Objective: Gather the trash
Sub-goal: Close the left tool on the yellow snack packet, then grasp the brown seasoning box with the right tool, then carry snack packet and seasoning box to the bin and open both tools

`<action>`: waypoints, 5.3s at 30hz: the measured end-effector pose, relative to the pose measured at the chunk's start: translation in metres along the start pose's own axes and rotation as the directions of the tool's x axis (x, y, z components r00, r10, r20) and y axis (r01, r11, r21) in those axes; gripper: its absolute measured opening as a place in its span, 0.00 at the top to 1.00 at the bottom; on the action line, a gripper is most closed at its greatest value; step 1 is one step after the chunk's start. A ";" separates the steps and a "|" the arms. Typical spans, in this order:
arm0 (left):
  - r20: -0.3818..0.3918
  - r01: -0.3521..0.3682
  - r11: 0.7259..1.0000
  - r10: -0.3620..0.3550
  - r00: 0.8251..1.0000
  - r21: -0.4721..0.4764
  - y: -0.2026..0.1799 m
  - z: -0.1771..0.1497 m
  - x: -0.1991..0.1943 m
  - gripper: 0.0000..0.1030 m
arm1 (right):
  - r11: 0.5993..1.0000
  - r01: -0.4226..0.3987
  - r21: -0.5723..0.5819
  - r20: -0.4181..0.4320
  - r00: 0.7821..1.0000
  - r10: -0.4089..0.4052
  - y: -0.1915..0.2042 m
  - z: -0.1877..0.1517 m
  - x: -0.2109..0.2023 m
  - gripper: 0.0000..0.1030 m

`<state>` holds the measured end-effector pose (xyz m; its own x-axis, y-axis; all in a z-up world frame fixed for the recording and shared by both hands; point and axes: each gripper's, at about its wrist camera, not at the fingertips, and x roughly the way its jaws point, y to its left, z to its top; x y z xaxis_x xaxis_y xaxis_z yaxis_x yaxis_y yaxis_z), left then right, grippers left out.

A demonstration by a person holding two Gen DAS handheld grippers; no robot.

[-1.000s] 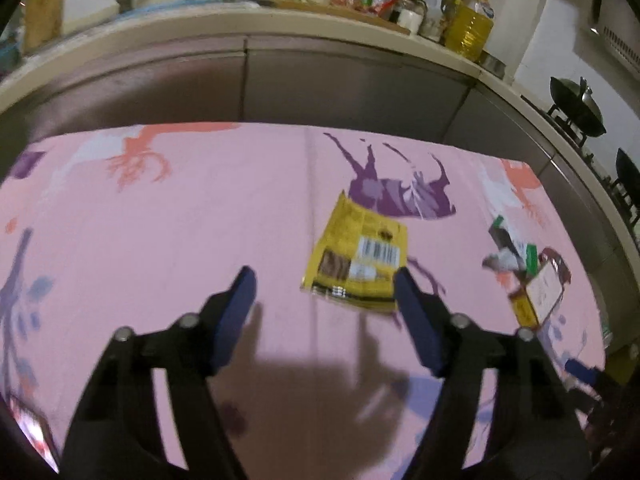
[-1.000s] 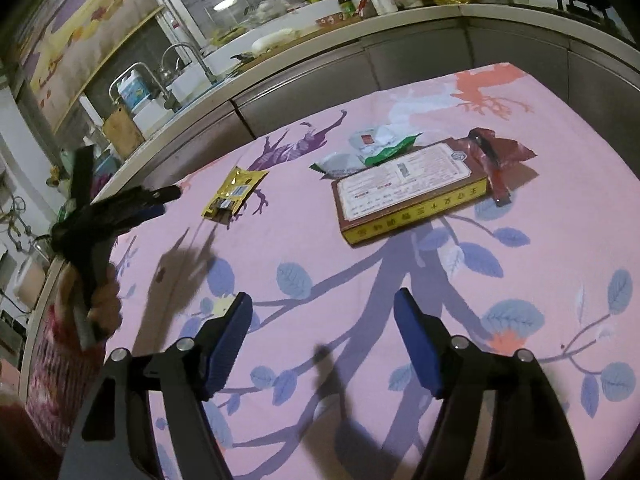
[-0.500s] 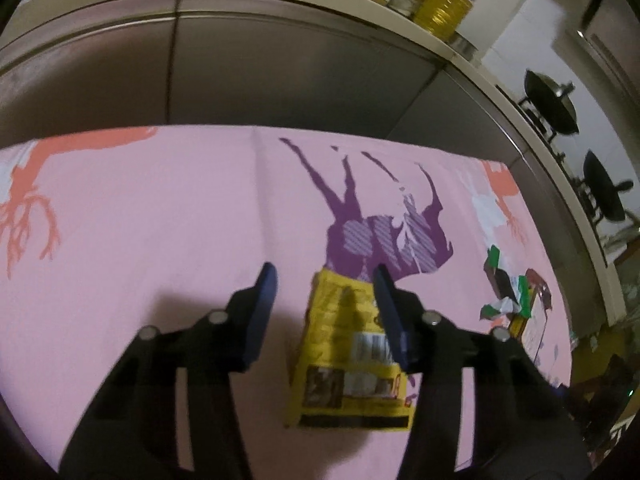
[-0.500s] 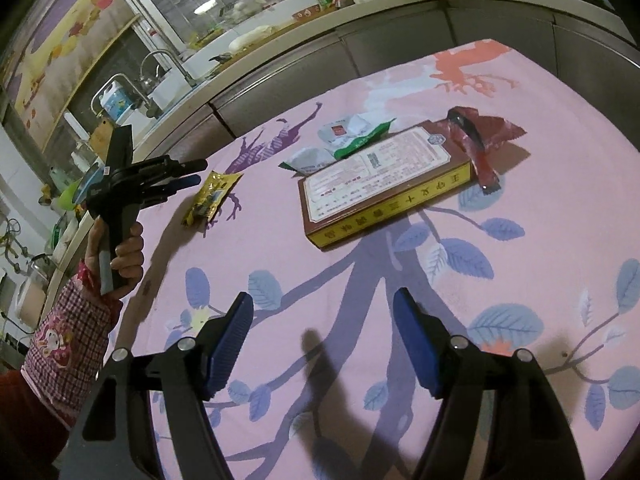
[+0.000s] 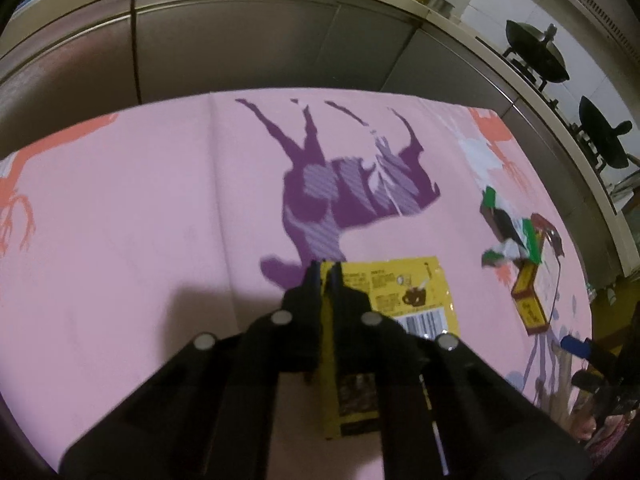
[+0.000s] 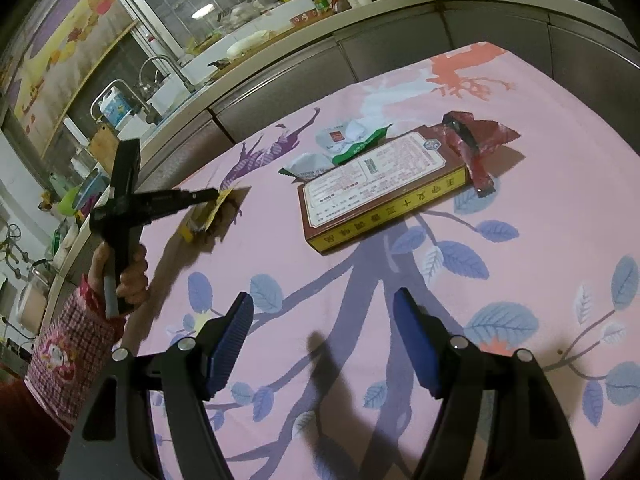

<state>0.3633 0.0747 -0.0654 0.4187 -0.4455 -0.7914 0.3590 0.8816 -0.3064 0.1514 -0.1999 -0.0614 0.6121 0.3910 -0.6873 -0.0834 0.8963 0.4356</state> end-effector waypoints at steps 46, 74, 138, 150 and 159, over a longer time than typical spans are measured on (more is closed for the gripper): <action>-0.117 0.312 0.935 -0.333 0.936 -0.166 -0.077 -0.129 -0.023 0.98 | 0.899 0.144 -0.413 -0.003 0.987 -0.159 0.066 -0.031 0.049 0.37; 0.016 0.343 0.909 -0.349 0.937 -0.237 -0.064 -0.137 -0.071 0.98 | 0.973 -0.201 0.112 -0.074 0.975 0.210 -0.045 0.054 0.027 0.50; -0.297 0.468 0.850 -0.394 0.870 0.242 -0.511 0.008 0.123 0.98 | 0.841 0.278 0.464 0.241 0.874 -0.422 -0.329 -0.022 -0.210 0.43; -0.418 0.381 0.892 -0.258 0.871 0.243 -0.560 0.002 0.209 0.77 | 0.822 0.332 0.462 0.236 0.848 -0.475 -0.351 -0.010 -0.189 0.36; -0.363 0.357 0.900 -0.255 0.896 0.249 -0.538 0.001 0.195 0.51 | 0.817 0.296 0.494 0.286 0.833 -0.474 -0.343 -0.026 -0.198 0.32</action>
<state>0.2526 -0.4861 -0.0543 -0.0188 -0.5674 -0.8232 0.6801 0.5963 -0.4265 0.0378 -0.5790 -0.0897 0.7738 -0.1594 -0.6131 0.5018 0.7449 0.4397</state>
